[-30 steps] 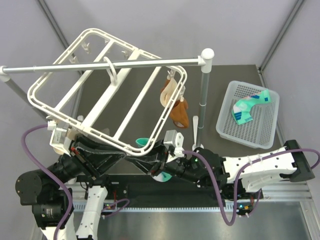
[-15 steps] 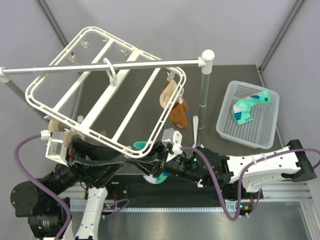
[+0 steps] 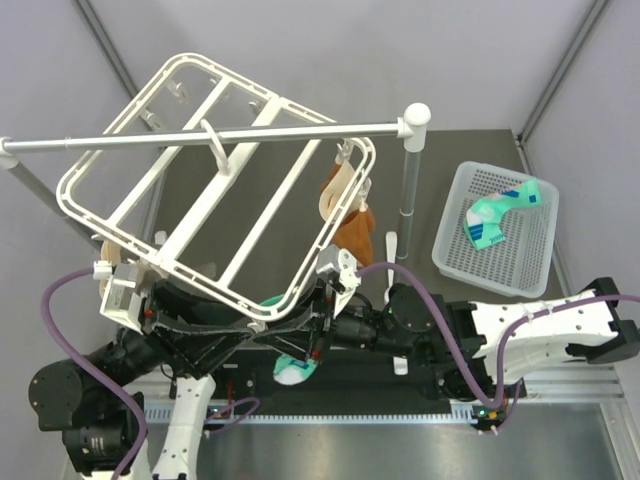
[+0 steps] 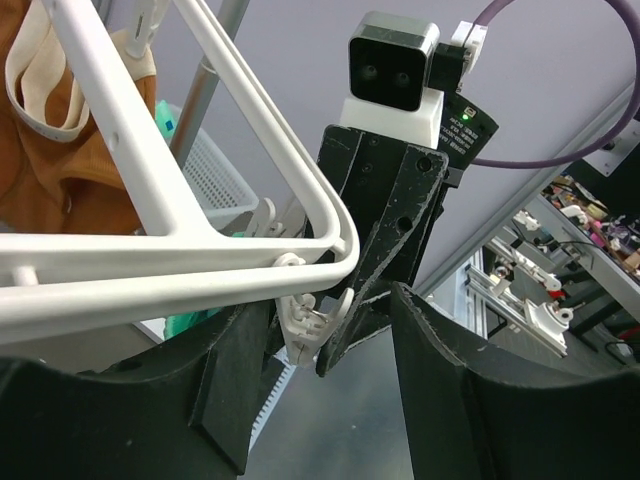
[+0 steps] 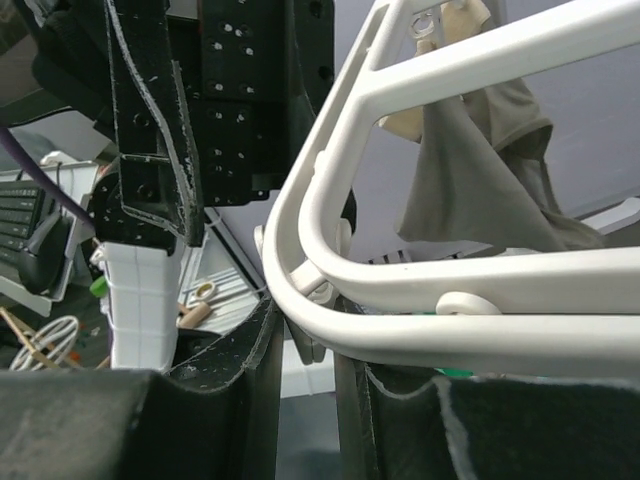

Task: Clip the socks to the hanger
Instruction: Open the clamp at the hanger.

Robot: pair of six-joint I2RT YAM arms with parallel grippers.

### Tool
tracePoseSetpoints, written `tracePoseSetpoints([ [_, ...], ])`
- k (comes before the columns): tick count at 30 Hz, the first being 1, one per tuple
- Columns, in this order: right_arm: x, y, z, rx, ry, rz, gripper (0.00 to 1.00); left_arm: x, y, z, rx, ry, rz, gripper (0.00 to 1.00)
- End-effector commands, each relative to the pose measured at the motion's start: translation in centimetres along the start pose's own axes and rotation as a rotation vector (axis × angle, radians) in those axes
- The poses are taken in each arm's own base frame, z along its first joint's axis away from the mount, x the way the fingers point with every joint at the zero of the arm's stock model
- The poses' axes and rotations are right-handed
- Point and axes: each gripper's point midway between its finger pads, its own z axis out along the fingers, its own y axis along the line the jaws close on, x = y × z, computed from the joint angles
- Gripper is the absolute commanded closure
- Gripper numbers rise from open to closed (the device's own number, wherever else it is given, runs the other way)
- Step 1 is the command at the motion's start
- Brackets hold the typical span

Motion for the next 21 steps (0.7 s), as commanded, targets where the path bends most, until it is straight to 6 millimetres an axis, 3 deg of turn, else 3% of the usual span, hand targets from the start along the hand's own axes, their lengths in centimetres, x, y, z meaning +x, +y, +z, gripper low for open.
tracePoseSetpoints([
  [1, -2.26, 2.04, -0.63, -0.082, -0.03, 0.081, 1.0, 0.32, -0.8, -0.14, 0.031, 0.003, 0.016, 0.43],
  [11, -2.68, 1.78, -0.87, -0.128, -0.047, 0.139, 1.0, 0.53, -0.37, -0.01, -0.005, -0.01, -0.035, 0.4],
  [21, -2.05, 1.27, 0.1, -0.148, -0.035, 0.168, 1.0, 0.25, -0.29, 0.29, 0.02, -0.004, -0.068, 0.4],
])
